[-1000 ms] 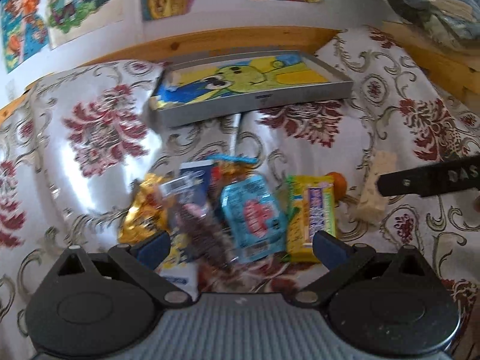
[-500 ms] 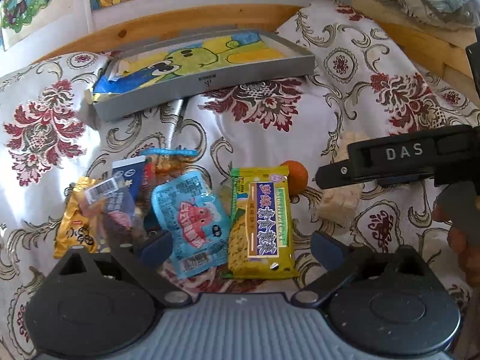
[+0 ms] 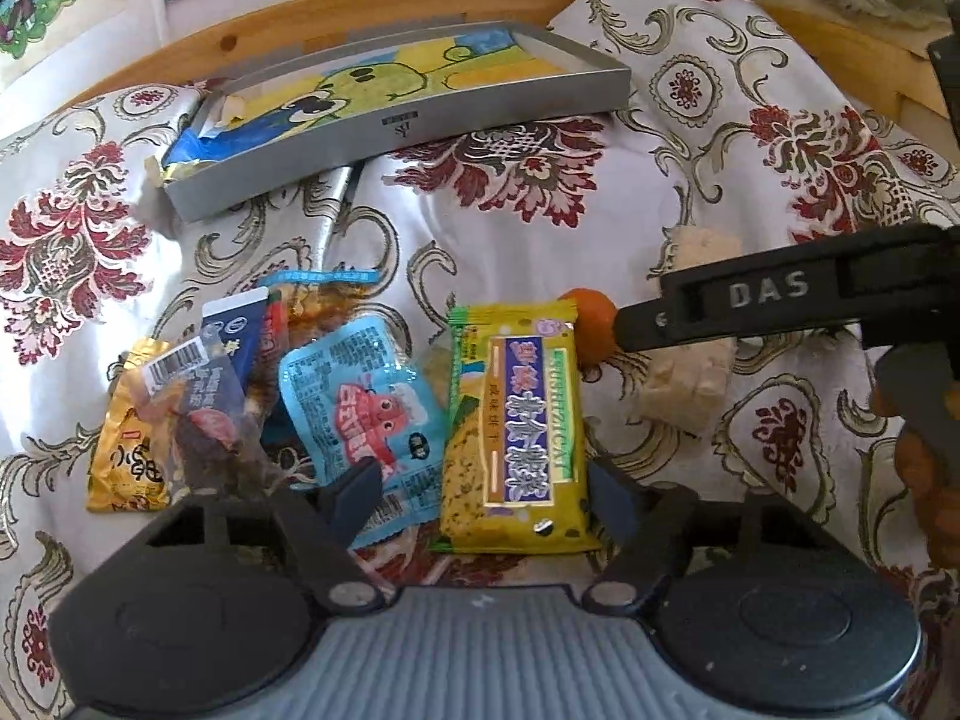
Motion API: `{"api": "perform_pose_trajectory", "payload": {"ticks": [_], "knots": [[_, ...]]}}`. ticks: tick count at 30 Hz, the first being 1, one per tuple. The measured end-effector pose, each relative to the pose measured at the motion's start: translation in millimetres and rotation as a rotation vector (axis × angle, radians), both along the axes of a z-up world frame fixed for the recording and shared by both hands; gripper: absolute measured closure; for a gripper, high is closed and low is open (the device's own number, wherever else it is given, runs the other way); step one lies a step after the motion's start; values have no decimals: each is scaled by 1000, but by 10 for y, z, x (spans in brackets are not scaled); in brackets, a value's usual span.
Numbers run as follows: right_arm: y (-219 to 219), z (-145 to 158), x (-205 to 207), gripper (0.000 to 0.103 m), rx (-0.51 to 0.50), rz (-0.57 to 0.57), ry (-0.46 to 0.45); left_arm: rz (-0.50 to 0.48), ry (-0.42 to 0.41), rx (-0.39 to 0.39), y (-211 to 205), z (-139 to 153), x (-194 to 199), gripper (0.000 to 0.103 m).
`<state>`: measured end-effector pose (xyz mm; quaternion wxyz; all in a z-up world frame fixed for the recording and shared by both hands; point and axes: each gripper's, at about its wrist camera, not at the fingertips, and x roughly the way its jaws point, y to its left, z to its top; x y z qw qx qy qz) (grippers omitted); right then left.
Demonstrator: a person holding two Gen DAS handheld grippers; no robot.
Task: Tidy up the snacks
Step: 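Move right tool to the white rice-cake bar while left tool approaches the yellow wafer pack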
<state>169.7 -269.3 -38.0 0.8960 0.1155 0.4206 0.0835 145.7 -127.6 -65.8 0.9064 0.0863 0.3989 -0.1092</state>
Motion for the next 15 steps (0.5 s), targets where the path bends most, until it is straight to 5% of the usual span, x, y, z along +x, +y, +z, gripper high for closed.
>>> {"api": "perform_pose_trajectory", "payload": {"ticks": [6, 15], "knots": [[94, -26, 43, 39, -23, 37, -13, -10, 39, -39, 6, -12, 26, 48], [208, 16, -17, 51, -41, 122, -34, 67, 92, -120, 144, 10, -13, 50]]}}
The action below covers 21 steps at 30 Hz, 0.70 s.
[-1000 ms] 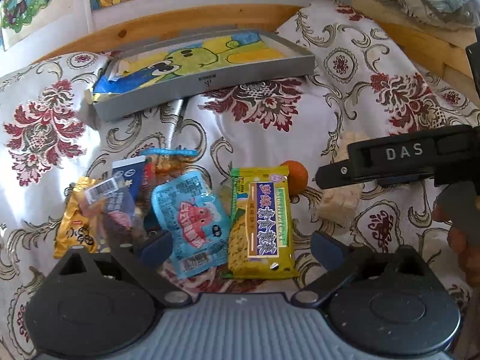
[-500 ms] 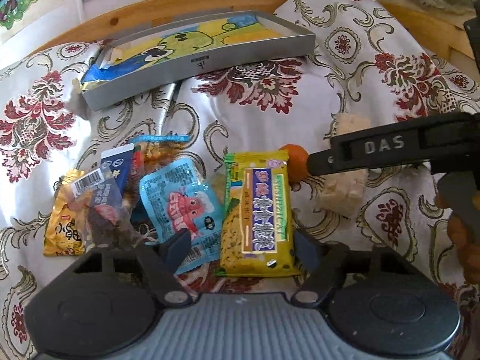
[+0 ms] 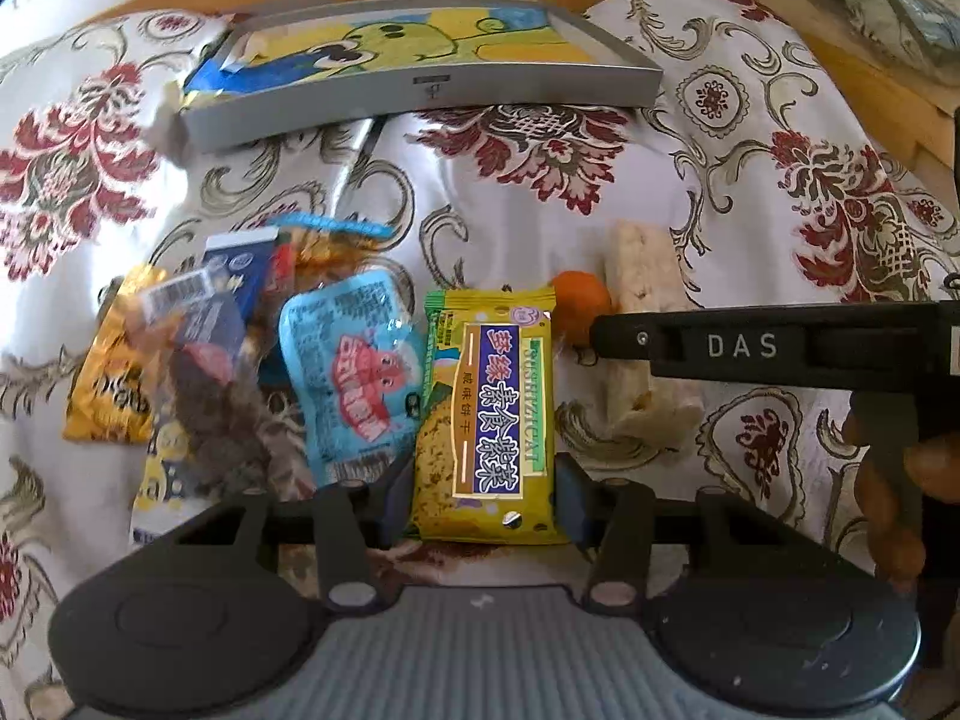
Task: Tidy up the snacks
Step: 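Close right tool on the rice-cake bar while left tool grasps the yellow wafer pack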
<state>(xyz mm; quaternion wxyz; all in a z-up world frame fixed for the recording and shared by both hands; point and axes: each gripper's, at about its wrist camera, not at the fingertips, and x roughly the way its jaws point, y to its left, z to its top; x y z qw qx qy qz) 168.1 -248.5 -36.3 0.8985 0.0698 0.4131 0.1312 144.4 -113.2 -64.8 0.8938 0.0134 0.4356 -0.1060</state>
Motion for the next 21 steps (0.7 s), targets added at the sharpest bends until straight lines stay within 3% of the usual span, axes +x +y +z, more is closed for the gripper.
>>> {"api": "perform_pose_trajectory", "payload": {"ticks": [4, 8, 13, 18, 21], "knots": [[52, 0, -19, 50, -29, 27, -2, -3, 6, 2, 19, -6, -57, 50], [41, -26, -25, 29, -25, 14, 15, -1, 11, 6, 15, -9, -47, 49], [100, -53, -36, 23, -56, 30, 11, 4, 16, 17, 8, -42, -35, 44], [167, -72, -56, 28, -116, 50, 8, 16, 20, 13, 25, -41, -29, 43], [181, -54, -89, 40, -136, 60, 12, 20, 25, 3, 50, -40, -34, 46]]}}
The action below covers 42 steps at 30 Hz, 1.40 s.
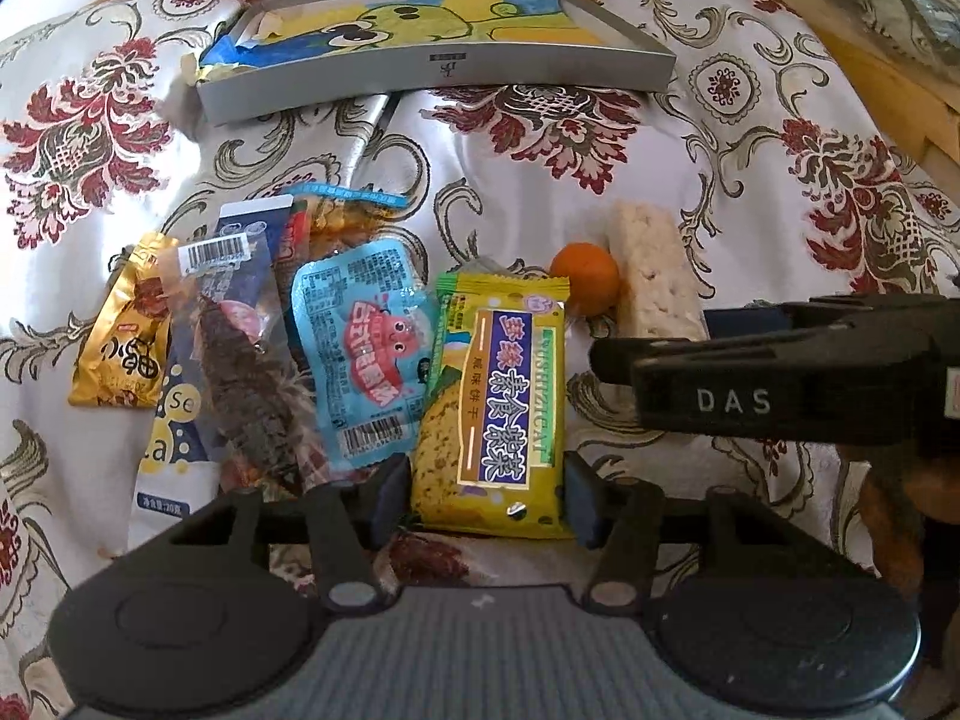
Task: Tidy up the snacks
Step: 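Close right tool on the rice-cake bar while left tool grasps the yellow wafer pack, then lift the rice-cake bar with right tool while left tool carries the wafer pack to the tray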
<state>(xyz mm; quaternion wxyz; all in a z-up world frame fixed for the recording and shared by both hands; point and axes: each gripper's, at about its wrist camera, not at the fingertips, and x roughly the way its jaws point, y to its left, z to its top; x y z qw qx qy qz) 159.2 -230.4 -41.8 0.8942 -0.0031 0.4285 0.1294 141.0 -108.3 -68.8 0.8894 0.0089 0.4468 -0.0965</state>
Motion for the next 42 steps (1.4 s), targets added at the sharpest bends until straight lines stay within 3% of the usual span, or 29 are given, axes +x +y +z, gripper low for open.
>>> {"api": "perform_pose_trajectory", "payload": {"ticks": [2, 5, 9, 13, 17, 26, 29, 36, 42], "knots": [[6, 12, -29, 52, -10, 8, 4, 3, 1, -6, 12, 1, -3, 47], [10, 50, -101, 57, -29, 7, -2, 5, -1, -13, 18, 5, -14, 49], [22, 27, -98, 55, -37, 4, 3, 5, -2, -8, 6, -7, -11, 49], [29, -27, -47, 46, -16, -1, 22, 5, 2, 5, -10, -21, 10, 45], [68, -49, -44, 46, -36, 8, 17, 13, 0, 4, -2, -38, 18, 43], [81, -22, -79, 60, -61, 12, -4, 16, 2, -11, 18, -27, 9, 50], [98, 29, -129, 66, -108, -7, -53, 22, 1, -23, 37, -5, -16, 51], [129, 66, -168, 67, -166, -7, -101, 28, -5, -46, 91, 42, -92, 51], [229, 140, -293, 68, -248, 15, -194, 20, -49, -42, 116, 115, -184, 51]]}}
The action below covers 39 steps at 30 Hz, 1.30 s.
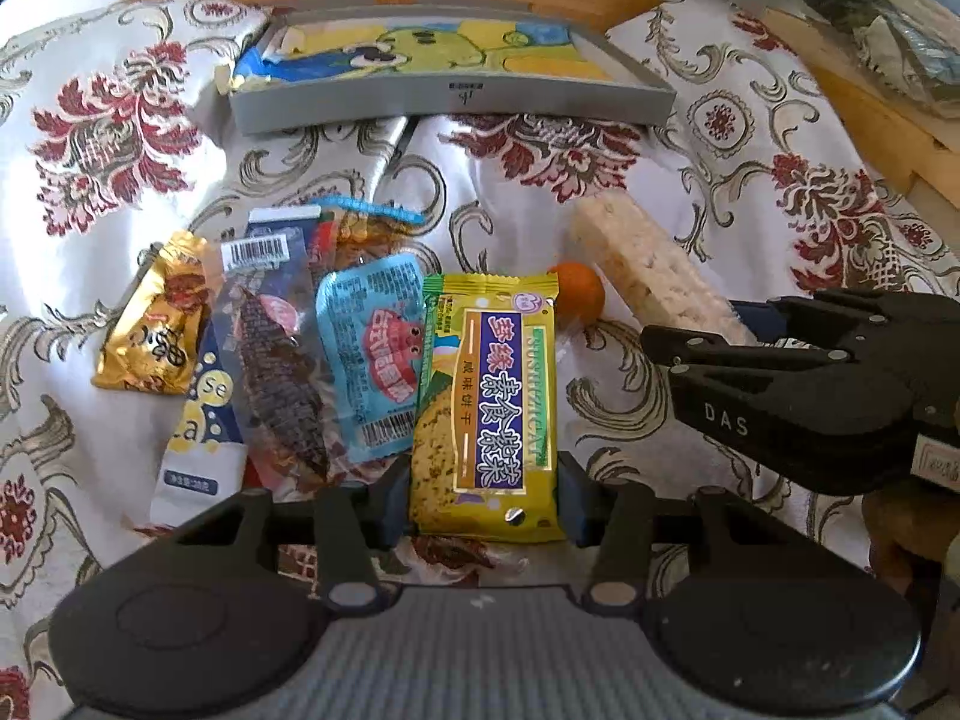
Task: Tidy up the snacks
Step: 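Lift the rice-cake bar with right tool while left tool carries the wafer pack to the tray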
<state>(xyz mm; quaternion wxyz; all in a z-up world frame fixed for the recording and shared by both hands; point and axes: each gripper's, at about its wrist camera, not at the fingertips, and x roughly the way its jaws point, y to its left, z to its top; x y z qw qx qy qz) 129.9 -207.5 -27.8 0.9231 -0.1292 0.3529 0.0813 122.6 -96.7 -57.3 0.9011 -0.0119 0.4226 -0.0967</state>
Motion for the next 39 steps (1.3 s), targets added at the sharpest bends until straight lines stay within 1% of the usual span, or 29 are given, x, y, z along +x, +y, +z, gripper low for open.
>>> {"api": "perform_pose_trajectory", "payload": {"ticks": [5, 8, 14, 19, 22, 28, 30, 33, 37, 39], "knots": [[58, 93, -99, 68, -40, 20, -90, 17, -33, -2, 37, 64, -36, 51], [77, 165, -160, 67, -40, 35, -157, 38, -57, -17, 65, 109, -32, 51], [94, 299, -250, 67, -49, 61, -296, 74, -152, -15, 67, 266, 13, 51], [40, 420, -196, 67, -39, 59, -398, 108, -243, 18, 52, 454, 192, 51], [-15, 488, -80, 67, -23, 48, -453, 140, -287, 36, 70, 582, 372, 51], [-124, 573, 405, 67, 49, -3, -546, 218, -358, 46, 92, 877, 869, 50], [-164, 587, 596, 67, 74, -20, -561, 247, -371, 55, 90, 953, 1065, 50], [-224, 582, 838, 67, 102, -29, -592, 295, -397, 29, 95, 1087, 1361, 50], [-302, 524, 1133, 67, 111, -28, -618, 312, -446, 48, -7, 1155, 1724, 50], [-341, 488, 1302, 67, 115, -33, -619, 318, -458, 54, -91, 1144, 1886, 50]]}}
